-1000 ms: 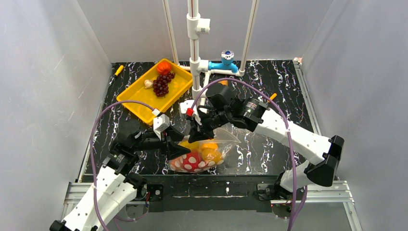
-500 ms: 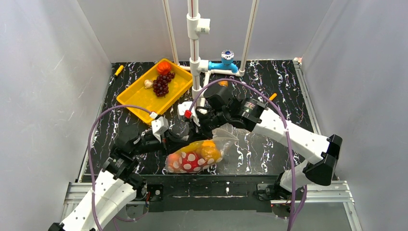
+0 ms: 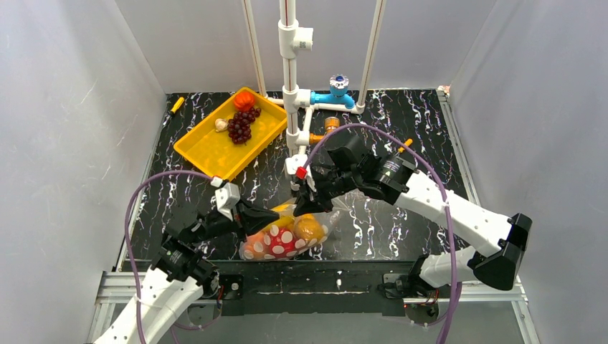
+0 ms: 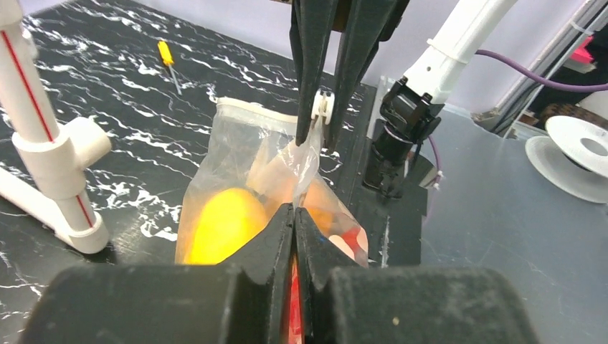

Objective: Place the food in the zip-top bag and seal the zipper

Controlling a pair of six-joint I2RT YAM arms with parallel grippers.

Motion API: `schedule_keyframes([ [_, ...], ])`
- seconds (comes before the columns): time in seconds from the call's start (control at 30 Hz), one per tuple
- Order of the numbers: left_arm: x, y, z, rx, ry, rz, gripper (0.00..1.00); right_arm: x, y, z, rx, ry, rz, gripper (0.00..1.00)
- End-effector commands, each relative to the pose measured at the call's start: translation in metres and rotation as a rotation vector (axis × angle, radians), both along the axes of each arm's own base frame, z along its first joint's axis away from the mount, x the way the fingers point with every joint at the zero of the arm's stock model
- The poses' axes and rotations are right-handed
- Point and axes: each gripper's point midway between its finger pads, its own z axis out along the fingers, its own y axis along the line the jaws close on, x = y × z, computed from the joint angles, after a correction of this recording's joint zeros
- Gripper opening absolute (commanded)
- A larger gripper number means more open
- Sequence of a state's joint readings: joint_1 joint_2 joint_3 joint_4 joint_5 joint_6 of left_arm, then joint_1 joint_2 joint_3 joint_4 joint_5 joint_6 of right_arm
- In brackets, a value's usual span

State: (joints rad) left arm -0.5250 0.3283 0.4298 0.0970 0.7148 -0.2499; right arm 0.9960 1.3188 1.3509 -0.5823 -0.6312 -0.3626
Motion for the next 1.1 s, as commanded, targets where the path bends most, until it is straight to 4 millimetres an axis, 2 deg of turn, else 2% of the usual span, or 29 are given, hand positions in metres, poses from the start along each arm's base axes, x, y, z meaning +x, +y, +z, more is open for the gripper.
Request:
schedule_keyframes([
  [0.0,-0.011,-0.01,0.023,0.011,0.027,-0.13,0.26,0.001,0.003,0.018,-0.005,0.008,-0.011,0.01],
  [0.1,-0.014,-0.011,0.033,0.026,0.02,-0.152,0.57,0.004,0.01,0.023,0.001,-0.006,-0.002,0.01],
  [0.17,-0.014,-0.01,0.038,0.025,-0.003,-0.146,0.65,0.005,0.013,0.026,0.001,-0.008,0.009,0.01],
  [0.23,-0.013,-0.011,0.04,0.029,-0.003,-0.156,0.65,0.005,0.017,0.027,-0.004,-0.008,0.018,0.01],
  [0.33,-0.013,-0.016,0.044,0.024,0.006,-0.193,0.6,0.005,0.02,0.026,-0.011,-0.009,0.024,0.01],
  [0.53,-0.003,-0.017,0.048,0.006,-0.01,-0.157,0.47,0.004,0.019,0.023,-0.021,-0.013,0.028,0.01],
  [0.8,0.007,-0.018,0.042,0.046,-0.004,-0.127,0.03,0.0,0.022,0.025,-0.018,-0.026,0.035,0.01],
  [0.83,0.009,-0.017,0.041,0.054,-0.006,-0.11,0.0,0.0,0.022,0.024,-0.02,-0.029,0.032,0.01],
  [0.97,0.018,-0.007,0.037,0.088,-0.004,-0.014,0.0,0.0,0.022,0.024,-0.026,-0.033,0.022,0.01],
  [1.07,0.04,0.017,0.039,0.063,-0.007,0.224,0.0,0.007,0.017,0.014,-0.061,-0.052,-0.015,0.01],
])
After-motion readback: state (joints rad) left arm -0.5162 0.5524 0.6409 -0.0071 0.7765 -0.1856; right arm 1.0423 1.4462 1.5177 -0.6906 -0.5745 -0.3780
